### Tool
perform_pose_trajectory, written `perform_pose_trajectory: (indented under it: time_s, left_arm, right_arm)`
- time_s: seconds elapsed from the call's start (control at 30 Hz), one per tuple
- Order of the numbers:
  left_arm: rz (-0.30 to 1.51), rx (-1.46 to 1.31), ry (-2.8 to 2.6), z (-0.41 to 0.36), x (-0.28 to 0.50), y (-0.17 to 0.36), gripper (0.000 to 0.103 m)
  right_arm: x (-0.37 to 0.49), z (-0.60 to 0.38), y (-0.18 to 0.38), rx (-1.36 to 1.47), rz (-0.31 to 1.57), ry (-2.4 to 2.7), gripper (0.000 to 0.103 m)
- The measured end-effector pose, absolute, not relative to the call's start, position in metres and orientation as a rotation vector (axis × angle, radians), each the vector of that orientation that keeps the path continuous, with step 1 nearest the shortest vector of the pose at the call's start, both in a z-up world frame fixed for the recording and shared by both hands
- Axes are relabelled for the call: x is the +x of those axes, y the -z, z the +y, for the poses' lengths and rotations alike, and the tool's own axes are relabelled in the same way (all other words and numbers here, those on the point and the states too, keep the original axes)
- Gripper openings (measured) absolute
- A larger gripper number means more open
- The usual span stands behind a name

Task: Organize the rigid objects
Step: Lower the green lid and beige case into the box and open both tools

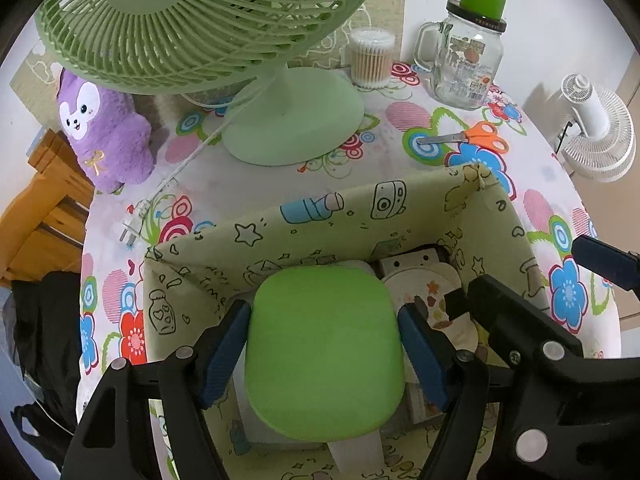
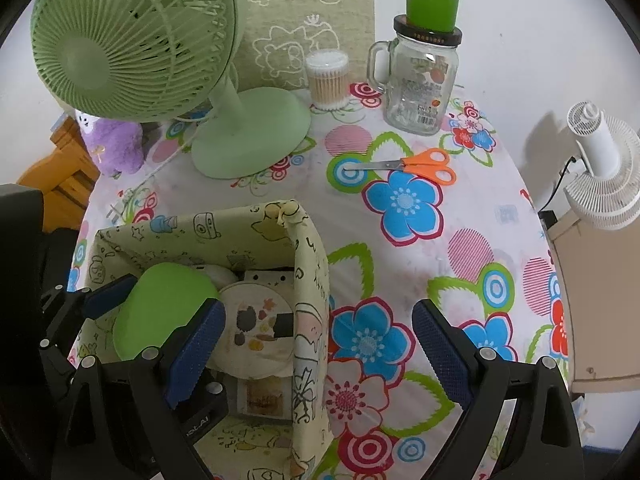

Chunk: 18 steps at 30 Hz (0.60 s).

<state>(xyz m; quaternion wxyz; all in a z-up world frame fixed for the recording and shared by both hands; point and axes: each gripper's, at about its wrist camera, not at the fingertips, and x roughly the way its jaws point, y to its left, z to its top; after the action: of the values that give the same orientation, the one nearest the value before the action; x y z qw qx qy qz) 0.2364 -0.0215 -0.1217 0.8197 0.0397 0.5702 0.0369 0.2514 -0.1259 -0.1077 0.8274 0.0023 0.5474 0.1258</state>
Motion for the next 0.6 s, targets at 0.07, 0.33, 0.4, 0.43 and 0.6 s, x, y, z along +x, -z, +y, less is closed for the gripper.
perform_pose_trajectory:
  time_s: [0.07,0.33,0.4,0.43,0.6]
  left_arm:
    - [1.230,0.093,-0.077,-0.022,0.237,0.124,0.078]
    - [1.209,0.108,-0.077,-0.020,0.230,0.114,0.095]
    - [1.207,0.114,-0.079,-0.019,0.227,0.112,0.096]
    - [1.203,0.119,-0.079,-0.019,0.225,0.110,0.096]
    - [1.195,0.129,-0.094,-0.014,0.217,0.103,0.097]
  right_arm:
    - [0.252,-0.125,0.108,0.001,1.167,-0.268,0.096]
    - [0.247,-0.124,0.104,0.005,1.161,-0.275,0.096]
    - [0.245,-0.123,0.101,0.000,1.154,-0.277,0.096]
    - [0.244,-0.123,0.100,-0.002,1.152,-0.278,0.096]
    - [0.237,-0.121,0.094,-0.006,1.145,-0.277,0.096]
